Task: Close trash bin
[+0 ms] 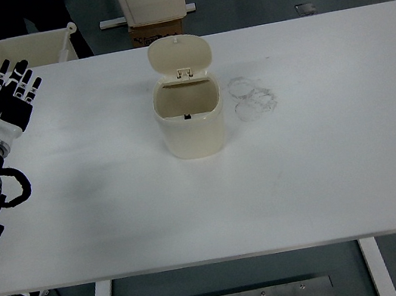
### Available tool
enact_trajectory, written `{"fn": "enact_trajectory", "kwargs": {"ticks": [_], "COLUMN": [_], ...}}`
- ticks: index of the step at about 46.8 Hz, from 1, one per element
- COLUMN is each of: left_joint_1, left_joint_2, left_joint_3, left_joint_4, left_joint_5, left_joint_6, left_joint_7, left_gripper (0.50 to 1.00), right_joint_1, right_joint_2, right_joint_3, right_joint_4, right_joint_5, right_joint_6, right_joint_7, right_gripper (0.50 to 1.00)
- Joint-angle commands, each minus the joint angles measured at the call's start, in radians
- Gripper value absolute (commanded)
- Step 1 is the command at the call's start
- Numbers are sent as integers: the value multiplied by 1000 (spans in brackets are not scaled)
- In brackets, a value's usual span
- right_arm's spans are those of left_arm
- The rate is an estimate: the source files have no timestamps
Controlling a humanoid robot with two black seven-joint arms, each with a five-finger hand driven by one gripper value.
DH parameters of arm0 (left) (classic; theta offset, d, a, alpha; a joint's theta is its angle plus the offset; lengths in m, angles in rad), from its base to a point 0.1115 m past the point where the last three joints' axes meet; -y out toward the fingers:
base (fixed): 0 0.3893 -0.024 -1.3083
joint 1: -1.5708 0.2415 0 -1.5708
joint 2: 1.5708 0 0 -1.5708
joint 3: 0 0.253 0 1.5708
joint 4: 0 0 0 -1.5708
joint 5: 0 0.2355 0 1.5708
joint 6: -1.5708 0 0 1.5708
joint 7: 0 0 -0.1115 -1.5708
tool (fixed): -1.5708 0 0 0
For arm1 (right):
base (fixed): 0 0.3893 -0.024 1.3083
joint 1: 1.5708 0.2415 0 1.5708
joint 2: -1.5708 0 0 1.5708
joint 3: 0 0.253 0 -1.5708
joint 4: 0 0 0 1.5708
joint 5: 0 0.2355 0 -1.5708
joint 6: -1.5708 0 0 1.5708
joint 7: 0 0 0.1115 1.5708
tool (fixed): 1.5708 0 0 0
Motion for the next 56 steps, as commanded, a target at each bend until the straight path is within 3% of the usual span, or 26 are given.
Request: {"fn": "enact_trajectory", "kwargs": {"ticks": [1,27,44,50,56], "left_joint_1": [0,0,-2,0,5], "left_joint_2": [0,-14,-29,-29,-11], "left_joint_3": [0,0,0,0,2], "left_joint_4": [-3,-3,-6,-37,-136], "left_joint_5": [0,-3,-9,-9,-9], "left_joint_6": [-3,-46,-43,-41,-33], "left_joint_7": [0,0,1,1,5], "left_gripper": [1000,1000,1000,1000,1000], "right_joint_1": [0,0,0,0,0], "right_joint_2": [0,0,0,0,0], "right_joint_3": [0,-1,0,0,0], "right_joint_4": [0,0,0,0,0], "right_joint_5": [0,0,0,0,0], "right_joint_6": [0,0,0,0,0], "right_joint_7": [-1,-1,1,1,-1], "right_gripper": [993,993,993,993,993]}}
